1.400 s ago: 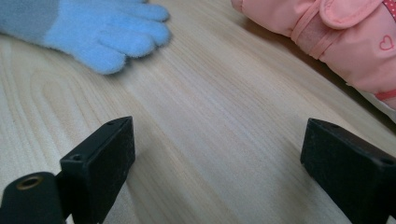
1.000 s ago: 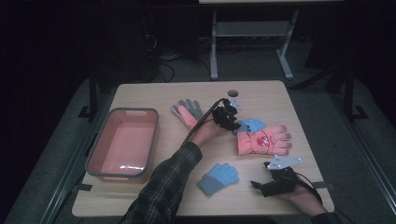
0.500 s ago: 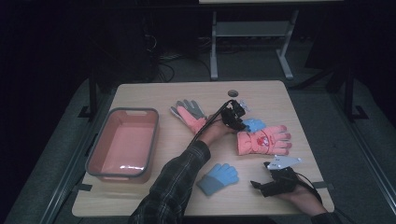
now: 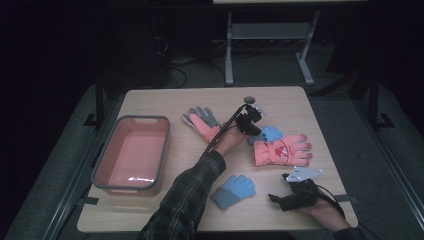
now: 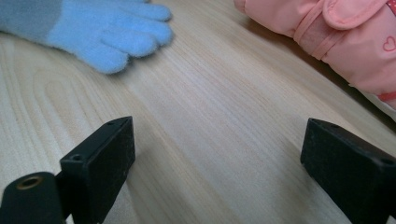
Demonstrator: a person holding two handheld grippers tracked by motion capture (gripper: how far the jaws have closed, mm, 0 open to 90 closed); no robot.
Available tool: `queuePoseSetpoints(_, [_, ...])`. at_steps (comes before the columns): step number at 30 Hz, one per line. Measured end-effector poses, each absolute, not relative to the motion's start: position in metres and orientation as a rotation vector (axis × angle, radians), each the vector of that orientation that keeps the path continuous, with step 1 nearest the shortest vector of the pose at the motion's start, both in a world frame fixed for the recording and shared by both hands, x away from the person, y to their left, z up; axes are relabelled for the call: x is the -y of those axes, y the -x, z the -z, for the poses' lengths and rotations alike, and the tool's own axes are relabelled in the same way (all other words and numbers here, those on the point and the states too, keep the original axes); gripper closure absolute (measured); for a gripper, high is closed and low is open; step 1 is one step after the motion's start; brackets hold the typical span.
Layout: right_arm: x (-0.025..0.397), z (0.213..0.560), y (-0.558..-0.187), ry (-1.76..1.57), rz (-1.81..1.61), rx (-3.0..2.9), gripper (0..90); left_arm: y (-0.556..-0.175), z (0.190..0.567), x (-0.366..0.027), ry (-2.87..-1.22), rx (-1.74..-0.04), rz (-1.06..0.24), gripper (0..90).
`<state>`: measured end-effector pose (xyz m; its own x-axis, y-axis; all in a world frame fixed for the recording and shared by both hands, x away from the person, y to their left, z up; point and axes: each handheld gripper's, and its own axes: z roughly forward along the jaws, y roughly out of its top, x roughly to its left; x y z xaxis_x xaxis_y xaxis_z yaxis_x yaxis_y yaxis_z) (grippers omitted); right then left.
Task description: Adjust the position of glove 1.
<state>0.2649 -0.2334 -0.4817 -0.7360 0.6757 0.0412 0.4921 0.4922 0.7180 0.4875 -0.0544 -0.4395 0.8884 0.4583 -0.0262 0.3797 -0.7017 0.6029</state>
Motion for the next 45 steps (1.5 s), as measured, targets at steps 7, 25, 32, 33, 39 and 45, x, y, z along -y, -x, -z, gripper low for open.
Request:
queuePoseSetpoints(7, [0.233,0.482,-0.265,-0.996,-1.08,-2.492,9.2,-0.482,0.419,0.039,-2.349,-0.636,-0.151,89.8])
queuePoseSetpoints(25, [0.233,0.482,-0.265,-0.988,-1.08,-2.491,9.3,-0.44,0.379,-0.019,-2.229,-0.693,-0.159,89.9])
queuePoseSetpoints(32, [0.233,0.481,-0.265,-0.999,-1.079,-2.493,9.3,-0.413,0.376,-0.043,-2.194,-0.723,-0.138,89.9])
queuePoseSetpoints(33, [0.233,0.481,-0.265,-0.999,-1.079,-2.493,9.3,-0.409,0.377,-0.046,-2.195,-0.723,-0.131,89.9])
queuePoseSetpoints(39, [0.233,0.482,-0.265,-0.995,-1.079,-2.493,9.3,-0.383,0.378,-0.062,-2.199,-0.714,-0.11,89.9])
queuePoseSetpoints(45, [0.233,0.482,-0.265,-0.995,-1.079,-2.492,9.3,-0.357,0.381,-0.076,-2.181,-0.724,-0.09,89.9])
